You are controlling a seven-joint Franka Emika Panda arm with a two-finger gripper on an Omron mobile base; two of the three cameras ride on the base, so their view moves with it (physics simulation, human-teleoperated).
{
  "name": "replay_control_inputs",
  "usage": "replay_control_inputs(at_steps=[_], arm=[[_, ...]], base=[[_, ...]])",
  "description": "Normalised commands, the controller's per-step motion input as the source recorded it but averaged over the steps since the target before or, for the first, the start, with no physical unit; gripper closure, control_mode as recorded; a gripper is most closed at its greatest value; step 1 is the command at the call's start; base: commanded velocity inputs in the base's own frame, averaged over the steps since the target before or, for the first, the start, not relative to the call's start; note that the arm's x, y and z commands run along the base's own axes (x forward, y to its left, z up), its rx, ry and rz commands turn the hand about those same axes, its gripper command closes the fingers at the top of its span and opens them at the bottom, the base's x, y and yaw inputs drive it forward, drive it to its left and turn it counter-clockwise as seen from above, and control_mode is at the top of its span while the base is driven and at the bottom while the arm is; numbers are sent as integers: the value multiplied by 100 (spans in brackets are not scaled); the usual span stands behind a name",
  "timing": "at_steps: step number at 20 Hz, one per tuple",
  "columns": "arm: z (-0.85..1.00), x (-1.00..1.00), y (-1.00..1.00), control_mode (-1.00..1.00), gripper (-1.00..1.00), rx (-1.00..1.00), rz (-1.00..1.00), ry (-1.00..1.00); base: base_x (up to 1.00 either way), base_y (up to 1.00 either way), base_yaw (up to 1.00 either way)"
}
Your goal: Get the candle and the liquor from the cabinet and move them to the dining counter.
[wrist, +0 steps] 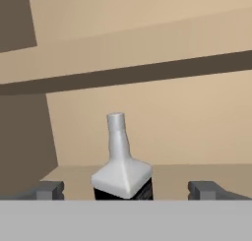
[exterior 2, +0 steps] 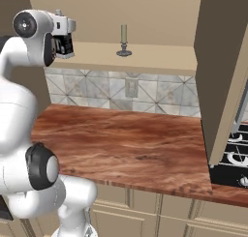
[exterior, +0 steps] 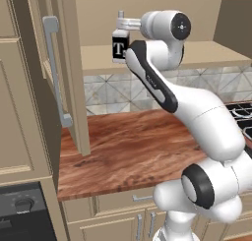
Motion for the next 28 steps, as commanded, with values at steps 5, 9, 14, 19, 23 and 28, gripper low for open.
replay_control_inputs(at_steps=[5, 9, 14, 19, 23, 28], arm=[[16, 10, 4, -100, -100, 0, 0, -6], [2, 11, 9, -100, -100, -1, 0, -1], [0, 29, 22, -100, -100, -3, 0, 0], [0, 36, 12, -100, -100, -2, 0, 0], [0, 42, 3, -100, -100, -1, 0, 0], [0, 38, 0, -100, -100, 0, 0, 2]], base=[[0, 0, 0], [0, 0, 0], [0, 0, 0], [0, 0, 0], [0, 0, 0], [0, 0, 0]])
